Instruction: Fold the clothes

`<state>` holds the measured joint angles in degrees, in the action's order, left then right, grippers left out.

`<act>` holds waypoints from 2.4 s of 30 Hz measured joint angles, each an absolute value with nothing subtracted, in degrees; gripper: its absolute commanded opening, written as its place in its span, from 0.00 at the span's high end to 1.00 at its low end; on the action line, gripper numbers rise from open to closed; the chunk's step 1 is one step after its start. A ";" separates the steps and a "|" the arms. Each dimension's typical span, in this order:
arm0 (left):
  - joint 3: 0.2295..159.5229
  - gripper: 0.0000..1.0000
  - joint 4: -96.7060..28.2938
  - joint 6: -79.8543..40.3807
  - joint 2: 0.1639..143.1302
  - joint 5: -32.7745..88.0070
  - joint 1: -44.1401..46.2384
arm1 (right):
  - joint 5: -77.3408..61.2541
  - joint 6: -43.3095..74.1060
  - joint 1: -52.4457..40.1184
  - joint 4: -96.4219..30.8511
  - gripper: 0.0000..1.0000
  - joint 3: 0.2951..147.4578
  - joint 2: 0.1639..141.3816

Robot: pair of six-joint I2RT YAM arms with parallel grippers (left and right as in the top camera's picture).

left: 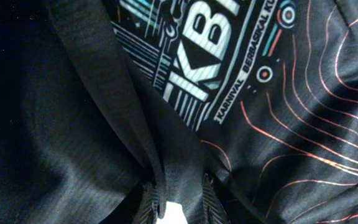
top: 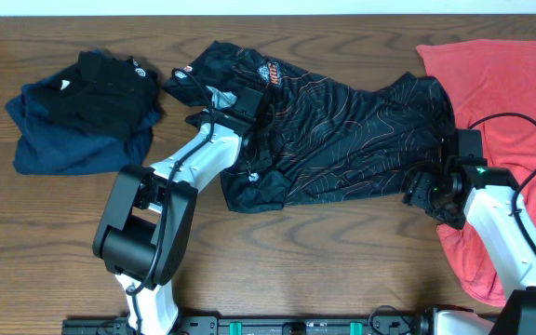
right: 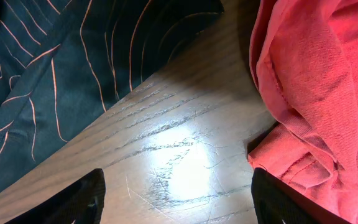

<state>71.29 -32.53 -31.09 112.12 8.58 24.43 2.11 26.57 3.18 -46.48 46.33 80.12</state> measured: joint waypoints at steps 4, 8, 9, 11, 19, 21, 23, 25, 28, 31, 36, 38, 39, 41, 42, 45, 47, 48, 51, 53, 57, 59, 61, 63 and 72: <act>71.29 0.71 -33.15 -31.09 112.12 8.40 24.43 | 2.11 26.59 3.18 -46.48 0.27 46.33 80.12; 71.29 0.66 -34.74 -31.20 112.12 6.35 24.43 | 2.13 26.57 3.18 -46.61 0.27 46.33 80.14; 71.29 0.62 -34.65 -31.48 112.12 5.78 24.43 | 2.13 26.59 3.18 -46.63 0.27 46.33 80.14; 71.29 0.58 -34.28 -31.79 112.12 5.26 24.43 | 2.13 26.57 3.18 -46.61 0.27 46.33 80.12; 71.29 0.89 -32.03 -33.56 112.12 4.99 24.49 | 2.13 26.59 3.18 -46.59 0.27 46.33 80.14; 71.29 0.94 -31.27 -33.26 112.12 4.89 24.49 | 2.13 26.59 3.18 -46.59 0.27 46.33 80.14; 71.29 0.94 -30.87 -33.17 112.12 4.73 24.49 | 2.13 26.59 3.18 -46.59 0.27 46.33 80.12; 71.29 0.94 -30.79 -33.19 112.12 4.69 24.49 | 2.13 26.59 3.18 -46.59 0.27 46.33 80.12; 71.29 0.94 -30.79 -33.12 112.12 4.67 24.49 | 2.13 26.59 3.18 -46.59 0.27 46.33 80.12; 71.29 0.94 -31.29 -32.29 112.09 4.62 24.47 | 2.13 26.59 3.18 -46.59 0.27 46.33 80.14; 71.26 0.94 -36.12 -31.22 109.69 4.19 23.38 | 2.13 26.59 3.18 -46.50 0.27 46.33 80.14; 71.24 0.94 -39.75 -31.07 105.97 4.01 21.91 | 2.13 26.59 3.18 -46.37 0.27 46.33 80.14; 71.24 0.94 -41.32 -31.05 103.70 3.79 21.08 | 2.13 26.59 3.18 -46.37 0.27 46.33 80.12; 71.24 0.94 -46.37 -31.05 99.00 3.11 19.25 | 2.13 26.59 3.18 -45.91 0.27 46.33 80.14; 71.24 0.94 -49.32 -31.05 96.84 2.57 18.41 | 2.13 26.59 3.18 -45.76 0.27 46.33 80.14; 71.40 0.94 -57.34 -31.03 93.01 -0.12 16.12 | 2.13 26.59 3.18 -45.52 0.27 46.33 80.14; 71.37 0.94 -62.17 -31.05 92.60 -2.02 15.03 | 2.13 26.59 3.18 -45.47 0.27 46.33 80.14; 71.37 0.94 -63.99 -31.03 92.73 -2.66 14.52 | 2.17 26.59 3.18 -45.52 0.27 46.33 80.14; 70.70 0.94 -67.44 -31.00 92.90 -3.99 13.37 | 2.74 26.59 3.18 -45.69 0.27 46.33 80.14; 69.41 0.94 -68.66 -31.00 92.90 -4.60 12.78 | 3.49 26.57 3.18 -46.13 0.27 46.33 80.14; 64.99 0.94 -66.96 -31.03 92.90 -5.10 12.21 | 4.78 26.57 3.18 -46.65 0.26 46.33 80.14; 63.00 0.94 -65.41 -31.03 92.95 -5.21 12.21 | 5.02 26.57 3.18 -46.68 0.26 46.33 80.14; 61.19 0.94 -63.59 -31.05 92.95 -5.43 12.21 | 5.21 26.57 3.18 -46.92 0.26 46.33 80.14; 60.05 0.94 -61.89 -31.05 92.99 -5.58 12.21 | 5.45 26.57 3.18 -47.07 0.26 46.33 80.14; 59.33 0.94 -56.16 -31.05 93.01 -8.01 12.21 | 6.55 26.52 3.20 -47.07 0.26 46.33 80.14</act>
<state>59.33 -56.16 -31.05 93.01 -8.01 12.21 6.55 26.52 3.20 -47.07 46.33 80.14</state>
